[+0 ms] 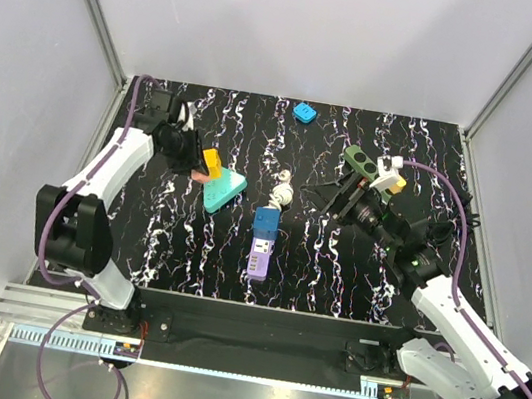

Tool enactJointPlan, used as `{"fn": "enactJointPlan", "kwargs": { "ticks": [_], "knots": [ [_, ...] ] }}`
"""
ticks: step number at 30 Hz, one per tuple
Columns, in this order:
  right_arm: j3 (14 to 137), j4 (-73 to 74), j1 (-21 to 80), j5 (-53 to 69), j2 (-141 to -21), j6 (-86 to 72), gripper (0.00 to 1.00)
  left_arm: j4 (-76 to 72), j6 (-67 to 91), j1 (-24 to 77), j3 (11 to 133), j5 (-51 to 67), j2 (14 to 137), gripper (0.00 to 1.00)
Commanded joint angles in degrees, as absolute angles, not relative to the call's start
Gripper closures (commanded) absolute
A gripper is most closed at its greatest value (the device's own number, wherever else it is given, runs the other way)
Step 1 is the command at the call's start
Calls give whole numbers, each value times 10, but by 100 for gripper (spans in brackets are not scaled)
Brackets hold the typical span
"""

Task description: Insert the plug

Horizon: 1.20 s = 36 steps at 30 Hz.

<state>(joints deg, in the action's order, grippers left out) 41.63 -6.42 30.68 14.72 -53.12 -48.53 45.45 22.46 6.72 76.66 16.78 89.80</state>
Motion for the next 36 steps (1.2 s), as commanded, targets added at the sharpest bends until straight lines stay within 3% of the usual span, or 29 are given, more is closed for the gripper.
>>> {"fn": "enactJointPlan", "kwargs": {
  "ticks": [1, 36],
  "knots": [
    [425, -37, 297, 184, -530, -421, 0, 458, 220, 73, 765, 186, 894, 100],
    [417, -42, 289, 144, -528, -359, 0, 407, 284, 102, 754, 118, 1027, 100]
  ]
}}
